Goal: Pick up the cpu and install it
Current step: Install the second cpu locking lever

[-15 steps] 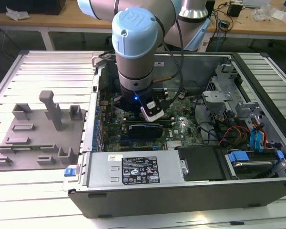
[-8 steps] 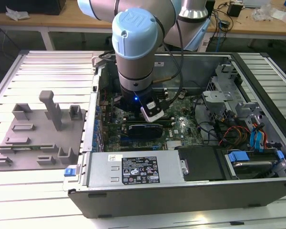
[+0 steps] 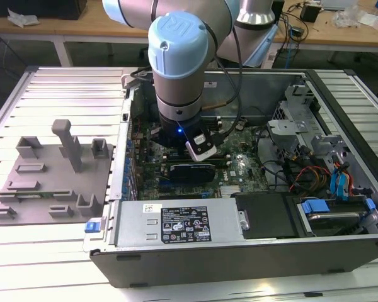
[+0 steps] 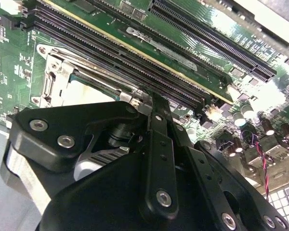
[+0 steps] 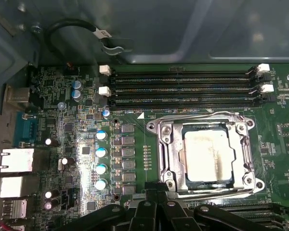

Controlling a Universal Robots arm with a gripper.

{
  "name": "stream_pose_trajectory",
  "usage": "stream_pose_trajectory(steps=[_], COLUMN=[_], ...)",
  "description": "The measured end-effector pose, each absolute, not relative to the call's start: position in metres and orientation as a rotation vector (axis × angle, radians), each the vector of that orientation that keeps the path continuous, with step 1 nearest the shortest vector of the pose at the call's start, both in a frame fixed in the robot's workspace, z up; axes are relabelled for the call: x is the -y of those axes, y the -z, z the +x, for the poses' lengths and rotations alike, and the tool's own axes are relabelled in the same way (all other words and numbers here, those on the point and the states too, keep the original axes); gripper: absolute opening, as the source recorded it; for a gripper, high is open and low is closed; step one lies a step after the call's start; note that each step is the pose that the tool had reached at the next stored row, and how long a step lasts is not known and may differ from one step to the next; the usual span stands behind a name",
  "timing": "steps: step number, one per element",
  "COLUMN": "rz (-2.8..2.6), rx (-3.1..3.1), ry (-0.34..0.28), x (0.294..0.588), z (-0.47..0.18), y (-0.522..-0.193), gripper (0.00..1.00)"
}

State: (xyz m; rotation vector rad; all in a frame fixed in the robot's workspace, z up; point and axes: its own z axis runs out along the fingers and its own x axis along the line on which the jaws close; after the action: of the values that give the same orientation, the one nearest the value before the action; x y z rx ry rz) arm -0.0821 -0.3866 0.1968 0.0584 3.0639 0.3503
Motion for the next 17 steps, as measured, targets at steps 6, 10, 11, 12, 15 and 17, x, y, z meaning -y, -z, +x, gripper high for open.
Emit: stream_pose_trajectory(steps=[6,10,11,12,15,17], rz=[0.058,0.057,0.057,0.057,0.056,0.057], rx=[-3.065,-3.067,-3.068,-3.069,-3.071,-3.071], ry=[-0.341,-0.315,-0.305,-0.295,-0.274,-0.269], x=[0.386,0.385,0.385,0.385,0.384,0.384], z=[-0.082,-0.082,-0.082,-0.082,-0.082,-0.082], y=[-0.207,-0.219,-0.222,-0.224,-0.231,-0.237], gripper=[0.11,0.11,0.11,0.11,0.11,0.11])
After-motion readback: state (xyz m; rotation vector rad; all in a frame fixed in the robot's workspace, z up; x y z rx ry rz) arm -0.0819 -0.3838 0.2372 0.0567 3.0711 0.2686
